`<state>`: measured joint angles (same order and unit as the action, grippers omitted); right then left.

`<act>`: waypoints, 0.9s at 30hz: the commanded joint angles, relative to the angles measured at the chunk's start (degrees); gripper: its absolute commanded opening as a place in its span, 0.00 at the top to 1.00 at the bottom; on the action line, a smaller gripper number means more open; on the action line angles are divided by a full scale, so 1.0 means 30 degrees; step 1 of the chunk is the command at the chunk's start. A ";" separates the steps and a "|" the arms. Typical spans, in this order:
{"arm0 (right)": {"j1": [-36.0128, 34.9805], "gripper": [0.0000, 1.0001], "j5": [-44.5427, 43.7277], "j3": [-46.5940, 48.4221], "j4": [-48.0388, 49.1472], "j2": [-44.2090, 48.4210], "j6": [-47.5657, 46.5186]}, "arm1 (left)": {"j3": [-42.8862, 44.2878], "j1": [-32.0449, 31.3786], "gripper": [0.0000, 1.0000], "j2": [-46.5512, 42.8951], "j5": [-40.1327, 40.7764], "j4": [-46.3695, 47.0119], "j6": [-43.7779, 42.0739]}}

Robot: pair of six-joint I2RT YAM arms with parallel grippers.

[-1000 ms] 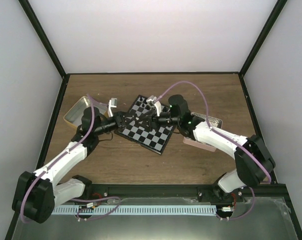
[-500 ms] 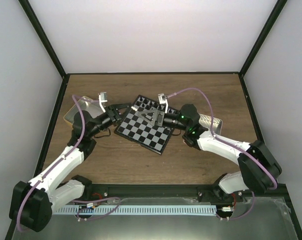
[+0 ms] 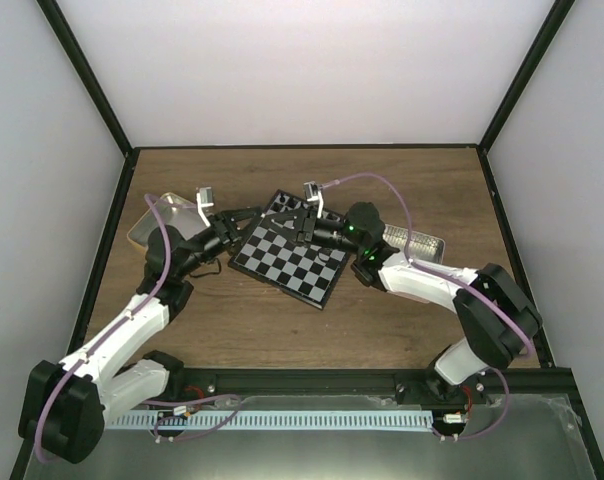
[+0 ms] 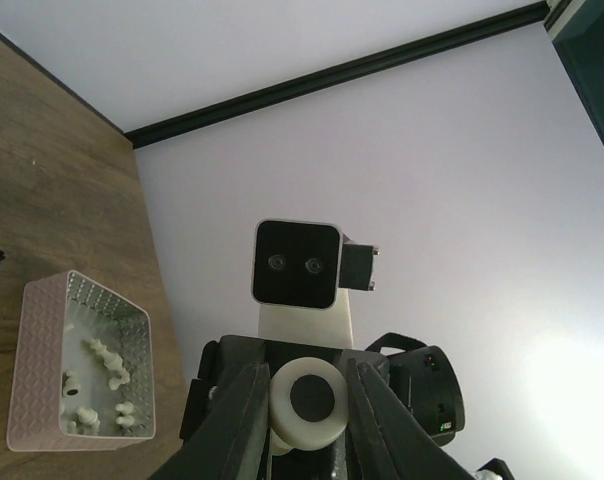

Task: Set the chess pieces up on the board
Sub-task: Place the chess piece on the chessboard.

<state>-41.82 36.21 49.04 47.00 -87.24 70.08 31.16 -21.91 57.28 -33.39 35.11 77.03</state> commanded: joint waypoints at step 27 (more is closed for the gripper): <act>-0.0411 0.89 -0.6300 0.4274 -1.9431 0.1651 -1.1398 | 0.4323 0.0859 0.07 -0.2848 0.9517 -1.7701 -1.5462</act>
<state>-42.96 23.94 55.66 13.74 -82.91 52.25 39.13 -19.68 50.63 -19.59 0.45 49.63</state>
